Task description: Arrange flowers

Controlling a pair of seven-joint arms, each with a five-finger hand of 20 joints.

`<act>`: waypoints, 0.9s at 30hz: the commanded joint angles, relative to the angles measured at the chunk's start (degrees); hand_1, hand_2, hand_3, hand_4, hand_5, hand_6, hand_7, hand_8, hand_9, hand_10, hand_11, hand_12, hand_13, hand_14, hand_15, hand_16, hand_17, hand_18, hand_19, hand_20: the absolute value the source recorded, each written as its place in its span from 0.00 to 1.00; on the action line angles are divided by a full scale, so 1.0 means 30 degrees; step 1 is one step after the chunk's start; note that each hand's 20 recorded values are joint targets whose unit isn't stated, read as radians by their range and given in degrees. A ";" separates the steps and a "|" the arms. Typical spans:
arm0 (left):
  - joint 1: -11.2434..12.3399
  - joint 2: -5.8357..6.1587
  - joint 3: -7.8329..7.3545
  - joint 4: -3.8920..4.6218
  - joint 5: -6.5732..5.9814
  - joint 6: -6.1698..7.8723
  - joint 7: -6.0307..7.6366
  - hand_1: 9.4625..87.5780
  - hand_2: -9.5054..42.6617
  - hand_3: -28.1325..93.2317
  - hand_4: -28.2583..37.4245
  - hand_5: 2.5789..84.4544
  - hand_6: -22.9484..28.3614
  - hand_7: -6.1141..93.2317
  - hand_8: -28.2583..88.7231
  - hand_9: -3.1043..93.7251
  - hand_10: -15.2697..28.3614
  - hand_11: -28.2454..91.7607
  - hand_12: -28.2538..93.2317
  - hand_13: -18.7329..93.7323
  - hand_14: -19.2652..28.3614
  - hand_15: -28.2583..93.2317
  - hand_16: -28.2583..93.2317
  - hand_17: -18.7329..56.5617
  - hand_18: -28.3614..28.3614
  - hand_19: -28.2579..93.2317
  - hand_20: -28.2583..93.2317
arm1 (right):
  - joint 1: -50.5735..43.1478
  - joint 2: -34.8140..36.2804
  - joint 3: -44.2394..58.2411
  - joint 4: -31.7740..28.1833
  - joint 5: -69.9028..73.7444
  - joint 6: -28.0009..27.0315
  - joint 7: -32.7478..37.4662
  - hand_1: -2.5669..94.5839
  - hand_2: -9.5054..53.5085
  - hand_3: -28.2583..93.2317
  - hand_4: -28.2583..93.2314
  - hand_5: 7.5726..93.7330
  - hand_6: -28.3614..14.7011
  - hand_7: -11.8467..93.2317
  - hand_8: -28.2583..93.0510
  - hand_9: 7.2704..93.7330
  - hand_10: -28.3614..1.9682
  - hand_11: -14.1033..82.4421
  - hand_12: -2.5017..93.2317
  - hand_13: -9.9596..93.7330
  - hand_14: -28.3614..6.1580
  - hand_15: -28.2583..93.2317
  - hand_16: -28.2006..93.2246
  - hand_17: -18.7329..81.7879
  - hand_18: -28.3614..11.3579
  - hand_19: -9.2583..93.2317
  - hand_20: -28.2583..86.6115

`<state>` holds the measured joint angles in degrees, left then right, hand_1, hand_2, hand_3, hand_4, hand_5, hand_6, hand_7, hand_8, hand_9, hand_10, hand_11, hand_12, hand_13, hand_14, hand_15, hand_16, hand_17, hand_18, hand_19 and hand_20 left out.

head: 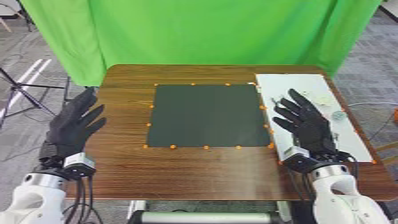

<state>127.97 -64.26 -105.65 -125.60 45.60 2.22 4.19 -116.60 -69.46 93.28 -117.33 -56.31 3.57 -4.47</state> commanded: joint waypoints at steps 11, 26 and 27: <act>0.1046 -0.0283 -0.0573 -0.0490 0.0064 0.0541 0.0160 0.19 0.13 0.80 0.00 0.23 0.46 0.25 0.15 0.21 0.55 0.33 0.39 0.29 0.65 0.35 0.29 0.09 0.83 0.53 0.30 | 0.0239 0.7026 -0.2432 -0.1781 -2.6270 0.6539 1.2419 0.51 0.00 0.65 0.00 0.62 0.70 0.60 0.22 0.71 0.58 0.72 0.38 0.70 0.54 0.84 0.45 0.42 0.22 0.87 0.66; 0.1267 -0.0125 -0.0675 -0.0568 0.0154 0.0522 0.0052 0.19 0.13 0.80 0.00 0.23 0.46 0.25 0.15 0.21 0.55 0.33 0.39 0.29 0.66 0.37 0.29 0.09 0.83 0.53 0.30 | -0.0175 0.8124 -0.1898 -0.3057 -2.5536 -0.3746 1.5629 0.33 0.00 0.70 0.00 0.71 0.69 0.62 0.09 0.73 0.56 0.76 0.46 0.71 0.46 0.89 0.51 0.43 0.15 0.90 0.71; 0.1326 -0.0131 -0.0715 -0.0572 0.0149 0.0509 0.0043 0.19 0.13 0.80 0.00 0.23 0.46 0.25 0.15 0.21 0.55 0.33 0.39 0.29 0.66 0.37 0.29 0.09 0.83 0.53 0.30 | -0.0055 0.8113 -0.1985 -0.2975 -2.5459 -0.4309 1.5843 0.32 0.00 0.71 0.00 0.71 0.69 0.62 0.09 0.73 0.57 0.76 0.46 0.71 0.46 0.89 0.52 0.43 0.15 0.90 0.71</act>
<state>130.55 -64.45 -107.25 -126.76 45.74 3.41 4.53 -119.68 -45.32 89.92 -127.28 -132.23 -1.44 39.22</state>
